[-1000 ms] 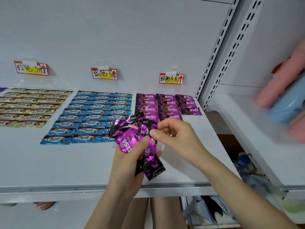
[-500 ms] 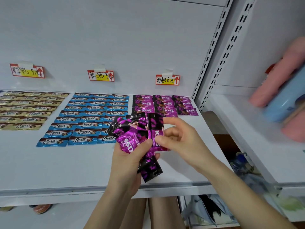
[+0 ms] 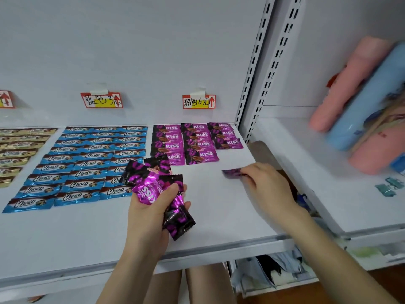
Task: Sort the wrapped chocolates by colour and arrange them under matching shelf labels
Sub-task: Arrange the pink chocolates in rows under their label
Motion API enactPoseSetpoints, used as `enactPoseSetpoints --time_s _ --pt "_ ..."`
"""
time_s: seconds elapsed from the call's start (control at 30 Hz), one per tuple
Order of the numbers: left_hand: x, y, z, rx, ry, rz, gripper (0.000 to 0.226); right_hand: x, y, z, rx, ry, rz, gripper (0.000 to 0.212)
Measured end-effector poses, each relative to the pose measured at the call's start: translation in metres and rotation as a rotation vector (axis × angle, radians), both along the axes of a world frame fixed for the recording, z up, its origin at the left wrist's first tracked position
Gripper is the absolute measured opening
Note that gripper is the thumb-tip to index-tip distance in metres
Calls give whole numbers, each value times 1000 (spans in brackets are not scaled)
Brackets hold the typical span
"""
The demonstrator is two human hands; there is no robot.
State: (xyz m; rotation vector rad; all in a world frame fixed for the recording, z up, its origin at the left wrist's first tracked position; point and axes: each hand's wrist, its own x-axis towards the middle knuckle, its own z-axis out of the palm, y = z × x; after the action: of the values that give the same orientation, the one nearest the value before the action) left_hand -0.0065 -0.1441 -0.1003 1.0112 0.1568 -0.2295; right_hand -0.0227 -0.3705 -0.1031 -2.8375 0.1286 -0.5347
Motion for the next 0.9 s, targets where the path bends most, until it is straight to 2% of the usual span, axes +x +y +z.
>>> enactPoseSetpoints --time_s 0.2,0.3,0.43,0.9 --pt "4 -1 -3 13 -3 -5 58 1 -1 -13 -34 23 44 30" --pt "4 -1 -3 16 -10 -17 57 18 -6 -15 -36 46 66 29" --pt "5 2 -3 14 -9 -17 53 36 -12 -16 57 44 104 26" --pt "3 1 -7 -1 14 -16 57 45 -14 -24 70 36 157 27"
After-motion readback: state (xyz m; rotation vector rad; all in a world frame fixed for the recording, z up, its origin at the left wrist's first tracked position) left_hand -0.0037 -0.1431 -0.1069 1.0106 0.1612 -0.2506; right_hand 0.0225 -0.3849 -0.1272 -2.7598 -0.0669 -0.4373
